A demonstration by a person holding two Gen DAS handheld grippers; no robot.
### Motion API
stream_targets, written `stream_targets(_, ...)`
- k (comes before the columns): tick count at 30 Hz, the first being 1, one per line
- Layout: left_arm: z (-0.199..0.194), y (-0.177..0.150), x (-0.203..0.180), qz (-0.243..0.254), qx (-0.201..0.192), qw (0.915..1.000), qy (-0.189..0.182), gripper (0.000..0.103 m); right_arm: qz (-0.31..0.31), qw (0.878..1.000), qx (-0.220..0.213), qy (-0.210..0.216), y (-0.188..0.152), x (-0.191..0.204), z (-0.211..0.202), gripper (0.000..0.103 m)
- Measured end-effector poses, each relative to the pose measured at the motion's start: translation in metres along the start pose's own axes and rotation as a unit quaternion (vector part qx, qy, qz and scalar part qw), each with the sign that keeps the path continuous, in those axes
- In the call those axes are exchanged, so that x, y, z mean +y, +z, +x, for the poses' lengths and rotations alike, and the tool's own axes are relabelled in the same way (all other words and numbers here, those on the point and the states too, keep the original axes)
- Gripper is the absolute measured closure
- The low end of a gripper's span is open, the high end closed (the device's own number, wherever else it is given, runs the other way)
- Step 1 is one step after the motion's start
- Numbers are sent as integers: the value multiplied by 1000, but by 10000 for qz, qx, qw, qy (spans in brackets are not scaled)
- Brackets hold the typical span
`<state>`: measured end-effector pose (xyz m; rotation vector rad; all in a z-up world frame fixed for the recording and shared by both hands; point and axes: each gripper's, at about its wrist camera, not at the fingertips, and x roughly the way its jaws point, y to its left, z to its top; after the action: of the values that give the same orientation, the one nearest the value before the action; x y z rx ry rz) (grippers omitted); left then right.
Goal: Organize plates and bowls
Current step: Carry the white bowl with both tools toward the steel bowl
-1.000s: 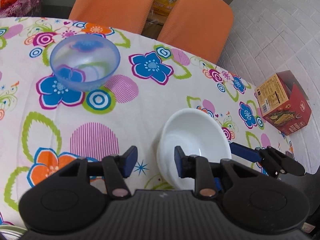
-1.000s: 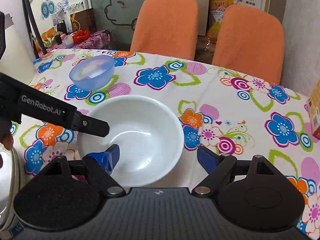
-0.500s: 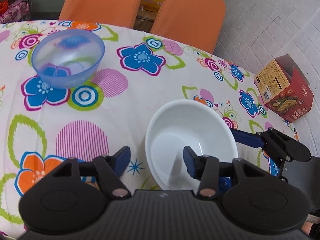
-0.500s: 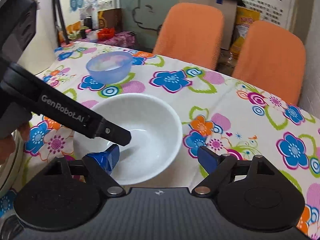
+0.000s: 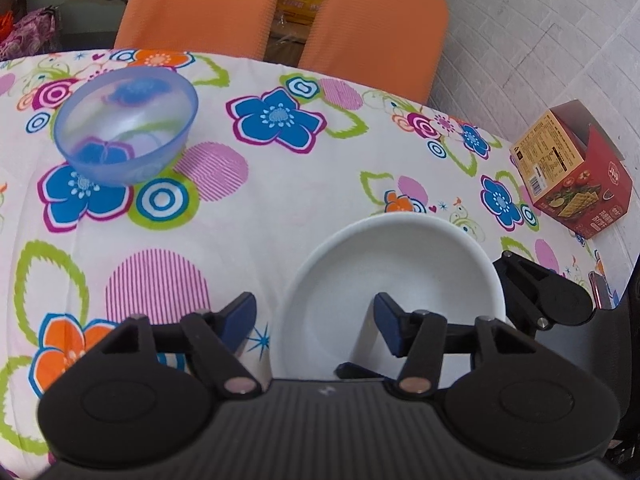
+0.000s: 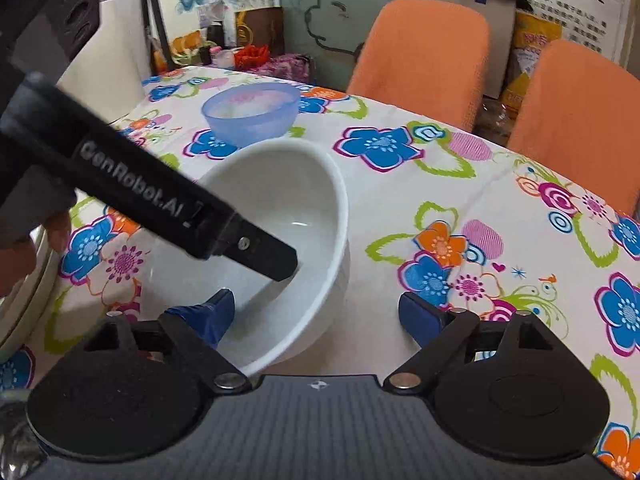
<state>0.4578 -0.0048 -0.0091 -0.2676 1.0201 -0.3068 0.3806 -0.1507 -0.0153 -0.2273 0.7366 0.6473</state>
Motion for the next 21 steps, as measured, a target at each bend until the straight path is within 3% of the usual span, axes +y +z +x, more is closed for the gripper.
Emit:
stream_targets(3, -4, 4, -3, -3, -103, 9999, -75, 47, 75, 9987, -435, -253, 4, -6, -20, 27)
stream_targets(9, -6, 6, -14, 128, -128, 9998, -113, 47, 24, 9979, -254, -587, -6, -3, -26, 31)
stream_targets(13, -4, 4, -18, 117, -104, 9998, -110, 49, 312, 9986, -223, -370, -11, -10, -24, 35)
stream_targets(15, -1, 4, -20, 117, -11, 9999, -119, 66, 301, 9992, -105, -255, -11, -8, -20, 38)
stream_targets(16, 2, 4, -21, 82, 46, 9999, -112, 72, 302, 9994, -29, -171, -11, -7, -17, 43)
stream_targets(17, 6, 4, -20, 14, 143, 9998, -127, 85, 328, 9994, 47, -43, -11, -6, -13, 50)
stream_targets(18, 10, 5, -19, -80, 227, 9995, -190, 89, 373, 9992, 117, 74, -10, -5, -11, 51)
stream_targets(21, 13, 9, -14, -398, 304, 9984, -269, 88, 288, 9992, 277, -5, -3, -2, -10, 52)
